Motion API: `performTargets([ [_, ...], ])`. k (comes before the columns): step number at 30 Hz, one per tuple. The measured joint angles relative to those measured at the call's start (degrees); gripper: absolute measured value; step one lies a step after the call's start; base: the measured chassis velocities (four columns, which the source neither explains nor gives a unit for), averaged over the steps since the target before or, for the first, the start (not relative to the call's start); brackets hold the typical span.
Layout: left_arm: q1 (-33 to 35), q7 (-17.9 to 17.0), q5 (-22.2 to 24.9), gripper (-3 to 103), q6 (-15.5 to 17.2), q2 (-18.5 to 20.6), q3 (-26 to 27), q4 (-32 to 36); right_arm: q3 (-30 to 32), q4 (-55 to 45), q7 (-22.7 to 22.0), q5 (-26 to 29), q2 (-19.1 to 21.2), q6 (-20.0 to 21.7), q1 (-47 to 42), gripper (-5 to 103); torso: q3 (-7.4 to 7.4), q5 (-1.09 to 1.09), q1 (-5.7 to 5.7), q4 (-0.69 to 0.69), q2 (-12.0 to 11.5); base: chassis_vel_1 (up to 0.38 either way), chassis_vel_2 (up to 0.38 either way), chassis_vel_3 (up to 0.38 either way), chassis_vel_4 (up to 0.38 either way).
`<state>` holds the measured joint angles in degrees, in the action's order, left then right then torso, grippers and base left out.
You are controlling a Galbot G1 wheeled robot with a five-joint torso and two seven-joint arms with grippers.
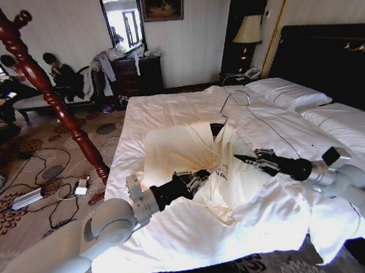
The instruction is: Pick up the clothes from the bed and hang them on the clothes hanger.
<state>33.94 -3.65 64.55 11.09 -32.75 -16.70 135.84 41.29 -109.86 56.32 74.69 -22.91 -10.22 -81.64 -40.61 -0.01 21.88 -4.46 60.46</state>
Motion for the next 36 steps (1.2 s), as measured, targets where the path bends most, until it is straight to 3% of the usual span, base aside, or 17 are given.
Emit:
performTargets([
  [1,0.4,-1.1,-0.2,14,0.2,0.2,0.8,0.4,0.0,0.1,-0.2,0.0,0.0,0.0,0.0,18,0.0,0.0,0.0,0.0,0.0,0.0,0.0,0.0,0.0],
  [3,0.7,-2.0,-0.4,14,0.3,0.5,1.5,0.8,0.0,0.1,-0.5,0.0,0.0,0.0,0.0,18,0.0,0.0,0.0,-0.01,0.0,0.0,0.0,0.0,0.0],
  [5,3.0,-3.6,-2.8,30,0.7,2.8,4.8,2.6,0.0,0.2,-2.5,1.0,0.0,0.3,0.0,18,0.0,0.0,0.0,0.0,0.0,0.0,0.0,0.0,0.0],
  [7,4.2,-3.5,-4.2,30,0.8,3.8,6.4,3.1,0.0,0.2,-2.9,1.4,0.0,0.5,0.1,18,0.0,0.0,0.0,0.0,0.0,0.0,0.0,0.0,0.0],
  [10,9.4,-1.9,-8.3,46,0.8,6.9,12.6,4.8,0.0,0.0,-4.2,2.0,-0.3,0.8,0.2,18,0.0,0.0,0.0,0.0,0.0,0.0,0.0,0.0,0.0],
  [11,9.4,-1.9,-8.3,46,0.8,6.9,12.6,4.8,0.0,0.0,-4.2,2.0,-0.3,0.8,0.2,18,0.0,0.0,0.0,0.0,0.0,0.0,0.0,0.0,0.0],
  [13,13.4,-1.0,-9.9,57,0.7,8.6,15.7,6.5,0.0,-0.2,-5.4,2.6,-0.5,0.8,0.2,18,0.0,0.0,0.0,0.01,0.0,0.0,0.0,0.0,0.0],
  [15,15.0,-0.7,-10.4,57,0.5,9.3,16.9,7.1,0.0,-0.2,-5.8,3.0,-0.6,0.8,0.2,18,0.0,0.0,-0.01,0.01,0.0,0.0,0.0,0.0,0.0],
  [18,19.5,0.0,-11.9,74,-0.5,10.7,20.4,7.6,0.2,-0.3,-6.6,3.7,-1.0,0.7,0.3,18,0.0,0.0,-0.01,0.0,0.0,0.0,0.0,0.0,0.0],
  [20,20.2,0.1,-11.9,80,-0.8,11.0,21.0,7.6,0.3,-0.4,-7.3,4.2,-1.2,0.6,0.2,18,0.0,0.0,-0.01,0.0,0.0,0.0,0.0,0.0,0.0],
  [23,20.8,0.1,-10.0,96,-1.7,12.0,22.6,7.6,0.5,-1.1,-7.8,5.3,-2.0,0.3,-0.2,18,0.0,0.0,-0.01,-0.01,0.0,0.0,0.0,0.0,0.0],
  [31,17.8,-1.3,-4.1,100,-2.2,13.1,22.9,7.5,0.6,-1.6,-7.1,5.5,-3.1,0.1,-0.6,18,0.0,0.01,-0.01,0.0,0.0,0.0,0.0,0.0,0.0],
  [34,13.9,-3.9,1.0,100,-2.2,12.6,22.8,7.5,0.8,-1.4,-5.3,4.0,-2.9,0.1,-0.8,18,0.0,0.0,-0.01,0.0,0.0,0.0,0.0,0.0,0.0],
  [36,12.5,-4.3,1.7,100,-2.2,12.8,23.2,7.5,0.9,-1.0,-4.4,3.1,-2.7,0.0,-1.1,18,0.0,-0.01,-0.01,-0.01,0.0,0.0,0.0,0.0,0.0],
])
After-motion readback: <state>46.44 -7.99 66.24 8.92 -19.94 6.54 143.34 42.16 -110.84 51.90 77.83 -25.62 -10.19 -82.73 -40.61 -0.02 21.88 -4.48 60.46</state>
